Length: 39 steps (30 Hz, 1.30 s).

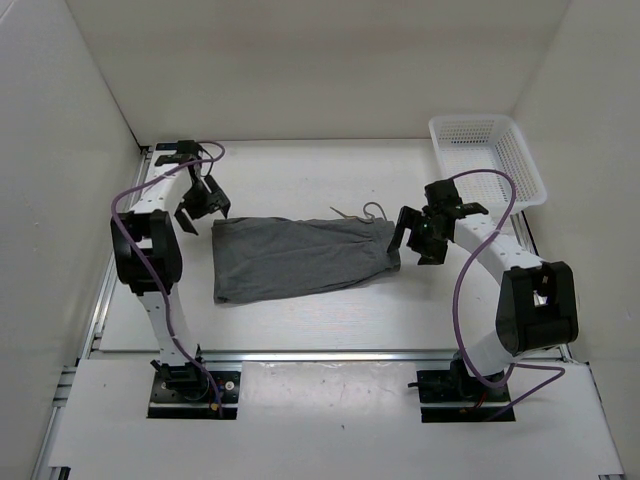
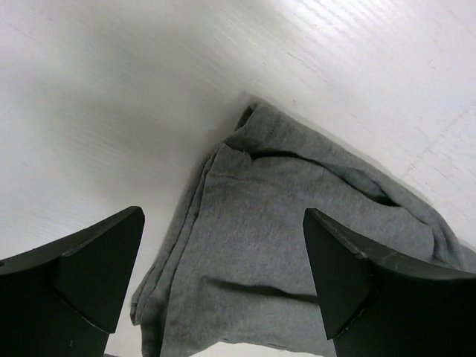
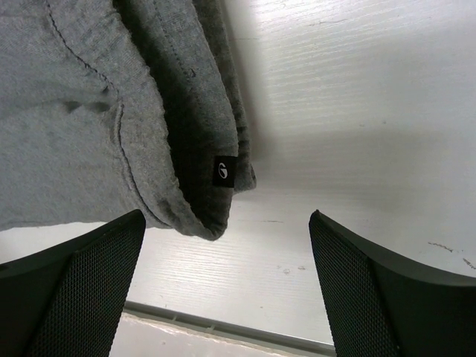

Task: Fold and stack the shorts
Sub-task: Fold the shorts

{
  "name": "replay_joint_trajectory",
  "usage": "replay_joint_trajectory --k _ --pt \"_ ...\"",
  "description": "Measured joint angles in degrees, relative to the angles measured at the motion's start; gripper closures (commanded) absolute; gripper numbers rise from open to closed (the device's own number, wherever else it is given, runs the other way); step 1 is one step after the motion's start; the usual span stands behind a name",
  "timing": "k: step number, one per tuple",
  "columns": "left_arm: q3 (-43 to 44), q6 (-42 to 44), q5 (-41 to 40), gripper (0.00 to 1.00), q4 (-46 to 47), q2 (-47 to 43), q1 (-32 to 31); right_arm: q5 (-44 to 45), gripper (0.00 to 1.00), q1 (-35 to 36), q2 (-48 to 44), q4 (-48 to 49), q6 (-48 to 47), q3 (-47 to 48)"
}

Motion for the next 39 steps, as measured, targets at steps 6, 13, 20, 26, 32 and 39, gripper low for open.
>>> replay_joint_trajectory --k 6,13,20,26,32,39 --pt "-10.4 0.2 0.0 0.0 1.7 -11.1 0.5 -2.6 0.0 0.0 -0.2 0.4 -1.2 0.0" --pt "-28.3 -1.2 5.0 0.05 7.1 -18.6 5.8 -6.6 0.0 0.2 4.6 4.0 -1.7 0.0" --pt "-30.7 -2.9 8.4 0.1 9.8 -12.6 7.6 -4.9 0.07 0.7 7.6 6.0 0.2 -1.9" --pt "-26.6 -3.5 10.3 0.13 10.2 -9.5 7.7 -4.9 0.47 1.6 9.1 10.8 5.0 -4.5" --pt "-25.5 -3.6 11.3 0.14 11.0 -8.7 7.3 0.1 1.0 6.1 9.9 13.2 7.2 -3.8" --pt "-25.4 -3.5 12.7 0.14 12.1 -8.9 2.3 9.8 1.0 7.1 8.7 7.7 6.9 -0.5"
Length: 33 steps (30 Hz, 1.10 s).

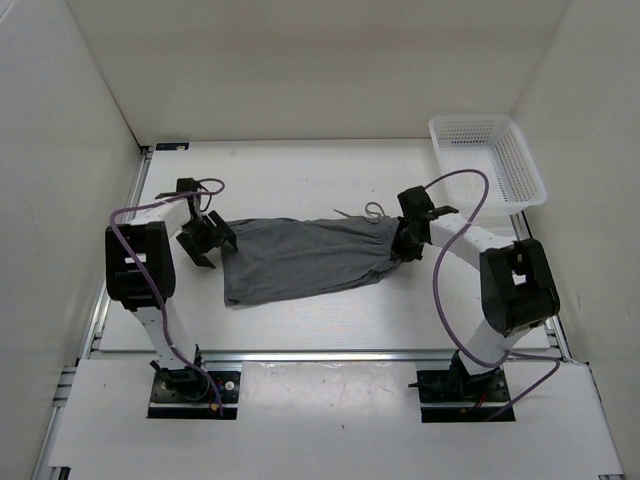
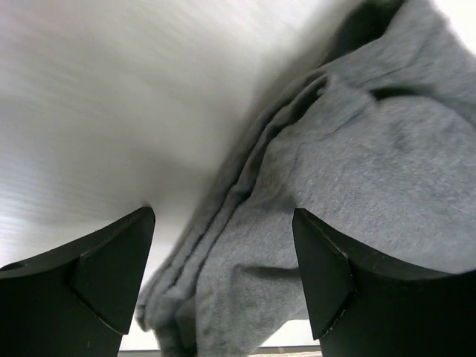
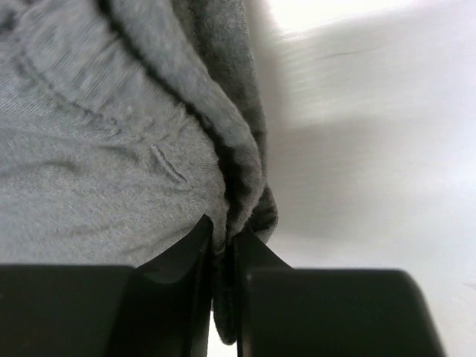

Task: Fold and stack the shorts
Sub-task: Fold the shorts

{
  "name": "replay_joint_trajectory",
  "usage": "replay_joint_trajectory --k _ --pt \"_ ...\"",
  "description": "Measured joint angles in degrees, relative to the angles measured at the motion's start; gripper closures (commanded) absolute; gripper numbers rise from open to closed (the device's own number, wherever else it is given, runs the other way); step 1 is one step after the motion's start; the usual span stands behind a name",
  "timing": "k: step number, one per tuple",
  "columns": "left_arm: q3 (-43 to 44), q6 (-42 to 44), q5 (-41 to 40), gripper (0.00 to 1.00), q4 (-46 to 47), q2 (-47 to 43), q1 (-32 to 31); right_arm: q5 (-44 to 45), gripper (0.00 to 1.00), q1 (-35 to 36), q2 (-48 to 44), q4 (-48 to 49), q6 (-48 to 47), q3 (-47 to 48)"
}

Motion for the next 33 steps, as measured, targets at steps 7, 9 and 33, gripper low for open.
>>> replay_joint_trajectory --k 7,9,33 --pt "-3.1 0.2 1.8 0.14 1.4 -3.5 -4.5 12.0 1.0 0.0 -7.2 -9.4 -5.2 4.7" --pt "-3.3 0.2 2.1 0.16 1.5 -3.8 -5.1 14.4 1.0 0.2 -8.2 -11.5 -7.1 7.9" --pt "9.1 -1.3 6.1 0.27 0.8 7.4 -12.6 23.8 1.0 32.0 11.0 -19.6 -14.9 44.6"
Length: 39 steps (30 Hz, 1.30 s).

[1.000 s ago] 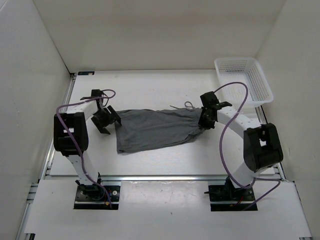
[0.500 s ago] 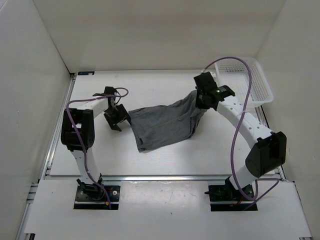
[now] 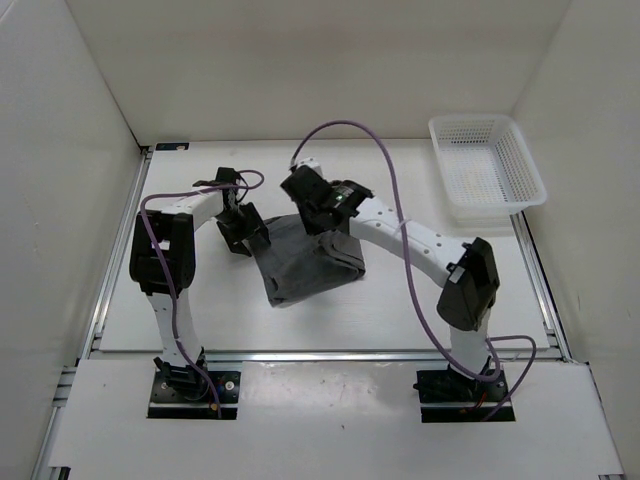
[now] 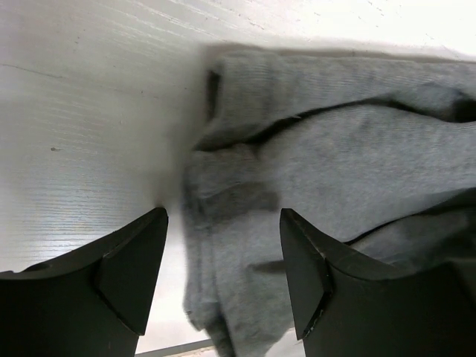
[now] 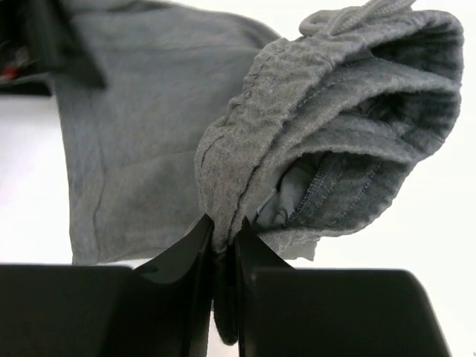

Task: Fold and stack the shorts
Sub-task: Fold the shorts

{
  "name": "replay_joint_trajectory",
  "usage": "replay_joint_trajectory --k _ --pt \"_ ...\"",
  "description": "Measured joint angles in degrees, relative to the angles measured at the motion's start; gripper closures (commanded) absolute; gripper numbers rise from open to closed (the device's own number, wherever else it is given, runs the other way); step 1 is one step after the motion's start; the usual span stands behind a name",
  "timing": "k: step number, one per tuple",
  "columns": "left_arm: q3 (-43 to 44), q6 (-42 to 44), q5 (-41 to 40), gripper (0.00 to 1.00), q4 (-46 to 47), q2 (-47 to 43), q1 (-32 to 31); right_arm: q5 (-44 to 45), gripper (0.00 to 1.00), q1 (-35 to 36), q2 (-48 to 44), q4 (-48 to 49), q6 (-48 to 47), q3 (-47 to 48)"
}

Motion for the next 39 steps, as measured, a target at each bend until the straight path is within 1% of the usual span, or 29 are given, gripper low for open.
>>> replay_joint_trajectory --k 5,12,23,24,27,34,39 --pt "0.7 0.0 0.2 0.27 -0.5 0.5 0.0 0.4 1.0 5.2 5.8 -0.5 -1.5 4.6" --pt "1.1 -0.1 0.3 0.27 -0.6 0.8 0.0 0.1 1.0 9.0 10.9 -0.6 -3.2 9.1" --pt "1.2 0.1 0.9 0.27 -0.5 0.8 1.9 -1.8 1.0 9.5 11.8 -0.2 -3.6 9.3" --pt "1.4 0.3 1.0 0.25 -0.6 0.8 2.3 -2.0 1.0 9.5 11.8 -0.1 -3.6 9.3" --pt "2.0 1.4 0.9 0.21 -0.9 0.6 4.1 -2.3 1.0 9.5 11.8 0.2 -3.6 9.1" --pt "7.7 4.2 0.9 0.21 -3.6 -2.7 9.7 -2.3 1.0 9.5 11.8 0.6 -3.7 8.7" --pt "8.2 5.2 0.9 0.23 -4.4 -4.5 11.8 -2.6 1.0 9.5 11.8 1.5 -4.2 8.6"
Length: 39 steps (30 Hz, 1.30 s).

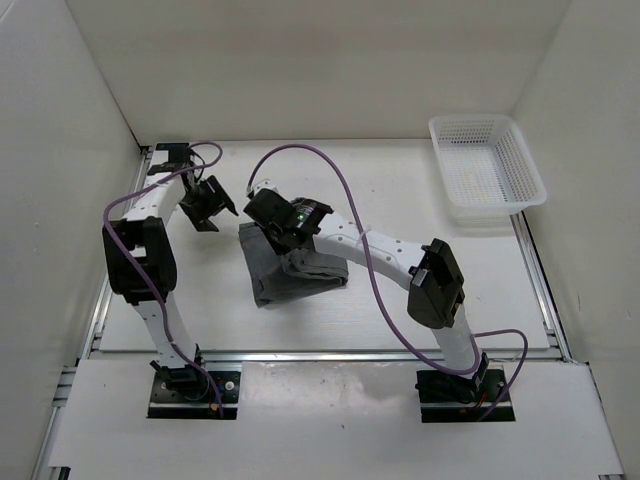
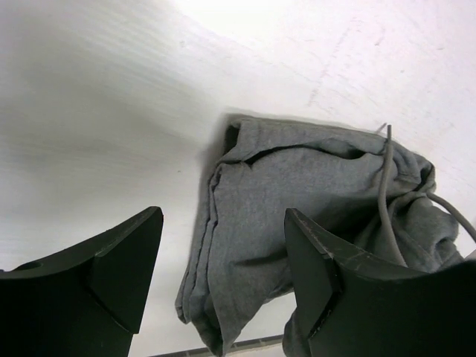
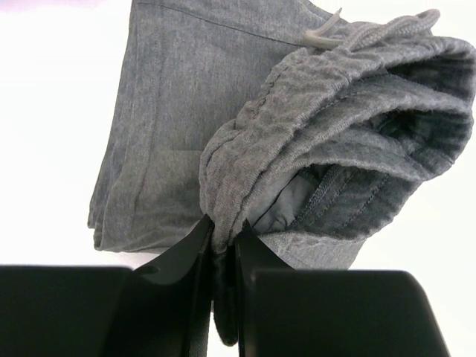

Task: Fold and stack the shorts
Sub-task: Fold the shorts

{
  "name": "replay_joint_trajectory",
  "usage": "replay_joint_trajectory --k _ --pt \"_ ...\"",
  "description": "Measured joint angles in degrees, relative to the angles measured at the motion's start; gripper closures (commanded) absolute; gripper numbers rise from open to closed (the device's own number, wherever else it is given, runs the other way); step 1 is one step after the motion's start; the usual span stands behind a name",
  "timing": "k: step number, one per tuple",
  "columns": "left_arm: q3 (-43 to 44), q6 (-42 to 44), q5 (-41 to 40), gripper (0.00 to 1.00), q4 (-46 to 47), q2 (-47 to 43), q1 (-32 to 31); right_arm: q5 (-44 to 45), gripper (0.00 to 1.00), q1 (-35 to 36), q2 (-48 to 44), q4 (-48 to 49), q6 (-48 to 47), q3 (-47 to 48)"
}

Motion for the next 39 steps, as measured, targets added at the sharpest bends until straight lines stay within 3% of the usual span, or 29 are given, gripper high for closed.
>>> replay_joint_trajectory --k 4,5,6,7,8,10,16,17,18,20,21,23,25,27,28,29,31,35,37,39 --pt "-0.9 0.5 0.0 0.23 -0.9 0.0 1.3 -2.5 1.0 0.2 0.0 1.6 -3.0 -0.1" --pt "-1.0 0.6 0.0 0.23 -1.0 0.0 1.6 -3.5 0.93 0.4 0.0 2.4 -4.0 -0.2" --pt "-1.1 0.6 0.0 0.23 -1.1 0.0 1.9 -4.4 0.8 0.6 0.2 3.1 -4.8 -0.2" --pt "-1.2 0.7 0.0 0.23 -1.2 0.0 2.3 -5.7 0.54 0.8 0.4 3.4 -5.6 0.2" --pt "-1.2 0.7 0.0 0.23 -1.3 0.0 2.6 -7.3 0.16 1.0 1.2 3.0 -5.8 1.4" --pt "-1.2 0.9 0.0 0.21 -1.4 0.0 3.1 -10.8 0.0 1.4 3.1 3.0 -6.8 5.1" --pt "-1.1 1.3 0.0 0.2 -2.4 0.0 4.8 -18.3 0.02 1.9 -0.1 4.5 -6.0 4.9" --pt "-1.1 1.3 0.0 0.2 -2.5 -0.1 5.0 -18.6 0.08 1.8 -2.0 5.2 -5.5 3.1" --pt "-1.1 1.3 0.0 0.2 -2.6 -0.2 5.1 -18.8 0.25 1.6 -4.7 6.3 -5.1 0.5" --pt "-1.1 1.4 0.0 0.2 -2.9 -0.8 5.0 -18.9 0.47 0.6 -11.0 7.9 -3.8 -5.7" --pt "-1.1 1.5 0.0 0.22 -3.1 -1.3 4.8 -18.9 0.69 -0.3 -14.0 8.7 -2.9 -8.6" --pt "-1.3 2.1 -0.2 0.22 -3.5 -3.3 3.8 -19.3 0.78 -3.4 -19.0 10.8 -0.8 -14.1" --pt "-2.2 3.1 -0.5 0.19 -3.4 -6.6 1.9 -19.7 0.68 -7.8 -22.3 12.3 1.6 -19.5" --pt "-3.8 4.2 -1.2 0.13 -3.5 -11.1 -1.7 -21.0 0.37 -13.0 -23.6 13.5 3.6 -25.0" --pt "-4.8 4.7 -1.4 0.05 -3.4 -13.2 -3.7 -21.7 0.16 -15.3 -23.3 13.6 4.6 -27.0" --pt "-6.1 5.2 -1.5 0.02 -3.3 -15.4 -6.0 -23.0 0.11 -17.8 -22.6 13.6 5.4 -28.8" --pt "-9.0 5.7 -1.5 0.0 -3.2 -18.8 -10.5 -25.3 0.04 -21.8 -20.0 13.4 5.8 -31.1" --pt "-15.6 6.2 -1.6 0.09 -3.0 -20.7 -16.8 -30.5 0.04 -25.4 -14.3 13.6 6.0 -32.0" --pt "-17.6 6.0 -2.0 0.19 -2.8 -18.9 -17.7 -33.6 0.04 -25.9 -12.0 14.3 5.9 -32.0" --pt "-18.1 5.9 -3.1 0.36 -2.3 -15.8 -17.9 -37.1 0.06 -25.9 -9.7 15.2 5.9 -31.9"
